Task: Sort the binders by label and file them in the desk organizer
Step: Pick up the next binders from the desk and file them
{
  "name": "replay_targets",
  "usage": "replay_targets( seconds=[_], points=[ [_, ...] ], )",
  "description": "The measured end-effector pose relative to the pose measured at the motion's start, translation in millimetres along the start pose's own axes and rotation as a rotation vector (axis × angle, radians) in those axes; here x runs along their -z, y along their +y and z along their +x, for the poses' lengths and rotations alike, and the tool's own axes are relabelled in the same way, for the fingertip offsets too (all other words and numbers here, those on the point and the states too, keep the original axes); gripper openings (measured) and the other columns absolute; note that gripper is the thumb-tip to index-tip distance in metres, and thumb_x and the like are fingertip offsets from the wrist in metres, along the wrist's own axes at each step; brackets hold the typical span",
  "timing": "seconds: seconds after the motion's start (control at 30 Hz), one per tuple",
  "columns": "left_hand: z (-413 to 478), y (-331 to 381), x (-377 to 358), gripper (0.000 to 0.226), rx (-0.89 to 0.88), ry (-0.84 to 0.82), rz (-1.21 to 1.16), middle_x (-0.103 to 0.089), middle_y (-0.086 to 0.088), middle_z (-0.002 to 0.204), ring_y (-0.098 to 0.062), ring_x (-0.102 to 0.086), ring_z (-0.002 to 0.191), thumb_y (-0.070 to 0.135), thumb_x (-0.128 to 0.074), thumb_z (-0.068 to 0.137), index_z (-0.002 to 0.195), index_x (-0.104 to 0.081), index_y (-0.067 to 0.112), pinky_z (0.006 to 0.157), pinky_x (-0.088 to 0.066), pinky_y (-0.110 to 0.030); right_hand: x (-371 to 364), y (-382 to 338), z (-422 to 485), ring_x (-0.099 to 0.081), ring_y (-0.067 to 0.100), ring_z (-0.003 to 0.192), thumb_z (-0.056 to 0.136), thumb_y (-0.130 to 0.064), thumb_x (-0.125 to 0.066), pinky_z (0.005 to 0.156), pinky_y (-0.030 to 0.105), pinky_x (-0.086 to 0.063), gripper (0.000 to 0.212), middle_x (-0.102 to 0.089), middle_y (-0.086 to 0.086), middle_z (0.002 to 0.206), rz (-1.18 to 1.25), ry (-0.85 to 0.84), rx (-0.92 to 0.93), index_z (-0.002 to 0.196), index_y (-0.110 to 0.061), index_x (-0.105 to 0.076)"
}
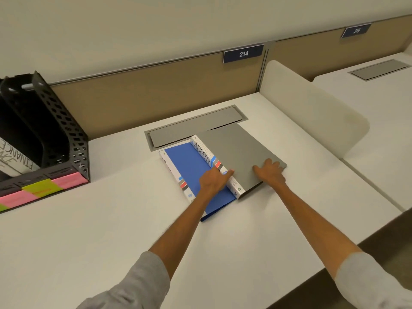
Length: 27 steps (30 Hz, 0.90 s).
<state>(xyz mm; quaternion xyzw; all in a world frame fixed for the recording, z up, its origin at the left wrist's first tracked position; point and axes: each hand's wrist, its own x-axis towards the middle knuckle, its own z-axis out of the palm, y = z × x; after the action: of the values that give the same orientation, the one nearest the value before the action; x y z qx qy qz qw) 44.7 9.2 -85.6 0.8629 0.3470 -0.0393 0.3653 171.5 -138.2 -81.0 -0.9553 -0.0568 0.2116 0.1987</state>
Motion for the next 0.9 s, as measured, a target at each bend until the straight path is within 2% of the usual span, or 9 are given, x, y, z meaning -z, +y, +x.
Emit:
replay_targets(
  seconds=[0.07,0.13,0.23,0.43,0.5,0.63,0.7,0.83,0.9],
  points=[
    [4.1,8.0,-11.1,0.063,0.051,-0.052,-0.06,-0.068,-0.009,0.102,-0.028,-0.068,0.093,0.072,-0.052,0.083,0.099,-0.058,0.011,0.086,-0.056,-0.04,-3.5,7.4,3.1,-0.024,0.038,0.14,0.094,-0.051,-0.046,0.106,0.06,-0.035,0.068,-0.029,0.016,0.148,0.011,0.01,-0.007,0.146,-0.011,-0.029],
    [5.7,13.5,-19.3,0.07,0.128,-0.052,-0.18,-0.06,-0.011,0.115,-0.027,-0.063,0.1,0.067,-0.063,0.078,0.117,-0.055,0.01,0.087,-0.056,-0.041,-7.1,10.9,4.3,-0.026,0.037,0.139,0.094,-0.053,-0.043,0.106,0.058,-0.035,0.068,-0.031,0.014,0.148,-0.022,0.008,-0.001,0.146,-0.012,-0.03],
    [6.1,18.5,-28.2,0.074,0.202,0.019,-0.311,-0.047,-0.01,0.124,-0.023,-0.055,0.097,0.052,-0.077,0.072,0.126,-0.049,0.01,0.086,-0.056,-0.041,-13.7,15.5,2.9,-0.03,0.035,0.138,0.093,-0.058,-0.04,0.107,0.054,-0.034,0.067,-0.034,0.012,0.148,-0.056,0.017,0.02,0.146,-0.017,-0.033],
    [11.8,30.1,-31.8,0.083,0.334,0.095,-0.476,-0.039,-0.013,0.134,-0.031,-0.036,0.127,0.029,-0.085,0.068,0.132,-0.037,0.005,0.09,-0.046,-0.038,-22.8,20.0,0.8,-0.033,0.037,0.135,0.094,-0.059,-0.041,0.109,0.053,-0.032,0.063,-0.037,0.013,0.146,-0.089,0.029,0.079,0.144,-0.022,-0.036],
    [12.7,36.8,-30.6,0.08,0.346,0.115,-0.594,-0.045,-0.014,0.132,-0.032,-0.042,0.124,0.017,-0.084,0.069,0.132,-0.035,0.006,0.089,-0.05,-0.039,-25.2,20.1,-1.1,-0.035,0.039,0.132,0.095,-0.059,-0.04,0.108,0.052,-0.035,0.061,-0.04,0.014,0.144,-0.094,0.03,0.115,0.143,-0.022,-0.038],
    [13.2,40.0,-16.3,0.077,0.294,0.117,-0.899,-0.058,-0.009,0.117,-0.028,-0.064,0.101,0.0,-0.082,0.068,0.129,-0.037,0.013,0.082,-0.058,-0.042,-31.5,17.7,-8.3,-0.038,0.042,0.129,0.096,-0.061,-0.033,0.107,0.054,-0.034,0.058,-0.044,0.013,0.142,-0.12,0.057,0.158,0.141,-0.025,-0.04],
    [13.2,36.4,-5.8,0.077,0.274,0.127,-0.944,-0.06,-0.005,0.11,-0.025,-0.066,0.095,0.001,-0.086,0.063,0.126,-0.043,0.013,0.079,-0.059,-0.04,-31.6,13.9,-10.8,-0.038,0.042,0.13,0.096,-0.062,-0.03,0.109,0.058,-0.029,0.058,-0.043,0.011,0.143,-0.117,0.057,0.15,0.142,-0.027,-0.039],
    [7.1,29.9,11.6,0.052,0.22,0.182,-0.95,-0.072,-0.009,0.098,-0.019,-0.07,0.074,0.003,-0.086,0.057,0.103,-0.062,0.006,0.056,-0.057,-0.028,-30.6,-5.3,-14.4,-0.04,0.043,0.131,0.096,-0.063,-0.03,0.111,0.065,-0.019,0.056,-0.045,0.01,0.141,-0.059,0.019,0.185,0.139,-0.029,-0.042],
    [2.4,26.5,22.9,0.046,0.206,0.226,-0.97,-0.072,-0.007,0.092,-0.019,-0.071,0.073,0.004,-0.085,0.056,0.097,-0.064,0.008,0.057,-0.058,-0.029,-28.0,-21.3,-17.1,-0.043,0.042,0.128,0.095,-0.064,-0.03,0.111,0.065,-0.018,0.056,-0.047,0.009,0.139,-0.027,0.018,0.21,0.137,-0.03,-0.043]
  ],
)
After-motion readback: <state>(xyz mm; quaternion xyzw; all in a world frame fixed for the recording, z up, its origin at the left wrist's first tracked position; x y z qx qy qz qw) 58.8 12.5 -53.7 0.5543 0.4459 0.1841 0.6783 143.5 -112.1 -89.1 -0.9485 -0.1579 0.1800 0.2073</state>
